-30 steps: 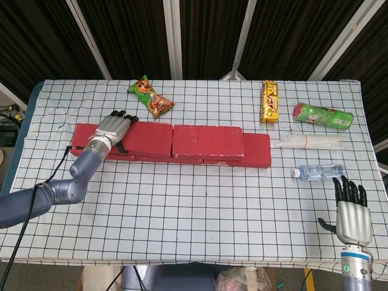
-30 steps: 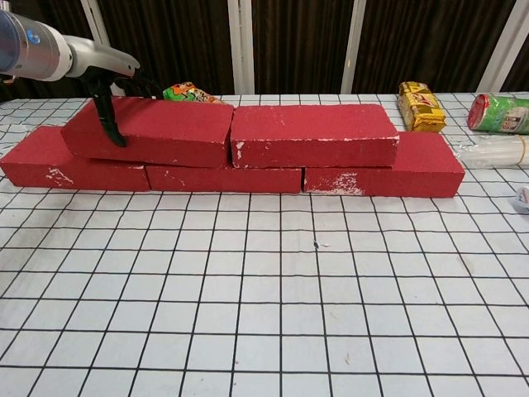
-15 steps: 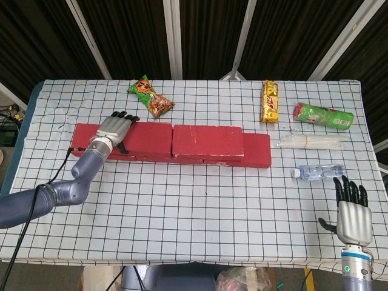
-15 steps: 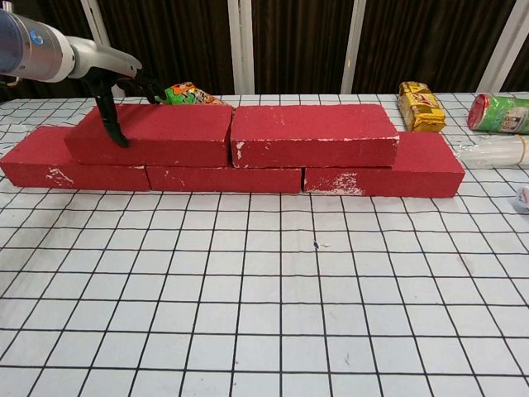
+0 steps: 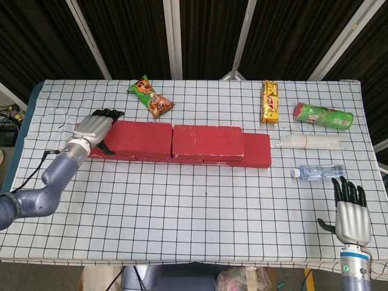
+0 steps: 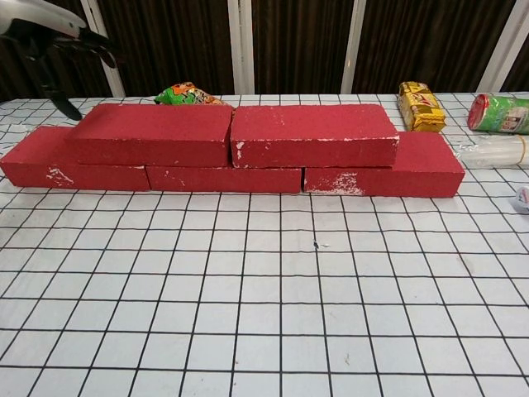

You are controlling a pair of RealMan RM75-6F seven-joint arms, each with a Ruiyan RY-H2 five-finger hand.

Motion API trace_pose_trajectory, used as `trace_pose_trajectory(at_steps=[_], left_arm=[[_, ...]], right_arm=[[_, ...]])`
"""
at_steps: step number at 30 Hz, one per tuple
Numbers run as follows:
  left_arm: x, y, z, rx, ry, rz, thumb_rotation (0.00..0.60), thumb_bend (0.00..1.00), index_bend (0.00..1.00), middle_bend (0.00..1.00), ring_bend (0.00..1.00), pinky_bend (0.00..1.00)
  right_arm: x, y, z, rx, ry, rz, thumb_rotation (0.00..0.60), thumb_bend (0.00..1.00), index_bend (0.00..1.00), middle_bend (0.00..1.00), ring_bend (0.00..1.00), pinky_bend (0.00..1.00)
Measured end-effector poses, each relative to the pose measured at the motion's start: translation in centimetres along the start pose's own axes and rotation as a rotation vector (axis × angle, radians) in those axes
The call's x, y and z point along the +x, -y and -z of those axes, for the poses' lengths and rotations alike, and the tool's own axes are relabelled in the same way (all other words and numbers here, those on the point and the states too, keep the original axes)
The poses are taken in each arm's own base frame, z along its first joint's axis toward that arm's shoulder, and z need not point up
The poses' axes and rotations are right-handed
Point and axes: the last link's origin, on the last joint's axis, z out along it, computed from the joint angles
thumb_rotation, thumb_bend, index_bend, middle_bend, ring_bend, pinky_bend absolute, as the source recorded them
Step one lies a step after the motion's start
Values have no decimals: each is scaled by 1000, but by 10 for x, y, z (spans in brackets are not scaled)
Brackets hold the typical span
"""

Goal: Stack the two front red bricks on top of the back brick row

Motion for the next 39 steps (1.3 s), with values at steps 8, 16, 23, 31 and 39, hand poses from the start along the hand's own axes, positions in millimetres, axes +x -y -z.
trace_pose_trajectory(at_steps=[8, 16, 23, 31, 39], left_arm=[[-20, 57, 25, 88, 4, -34, 600, 0, 143, 74, 0, 0], [-39, 74, 24, 115, 36, -47, 600, 0, 139, 80, 0, 0], [-54, 72, 15, 108, 71, -62, 600, 0, 117, 85, 0, 0], [-60, 64, 8, 92, 86, -67, 600, 0, 109, 85, 0, 0], [-65, 61, 3, 93, 104, -73, 600, 0, 97, 85, 0, 0]], right_arm=[[-1, 2, 1, 4, 3, -1, 600, 133, 36, 0, 0, 0], [0, 2, 2, 3, 5, -4, 600, 133, 36, 0, 0, 0], [0, 1, 1, 2, 11, -5, 600, 134, 36, 0, 0, 0], [0, 1, 1, 4, 12, -9, 600, 132, 37, 0, 0, 0], [0, 0, 1, 2, 15, -10, 600, 133, 36, 0, 0, 0]])
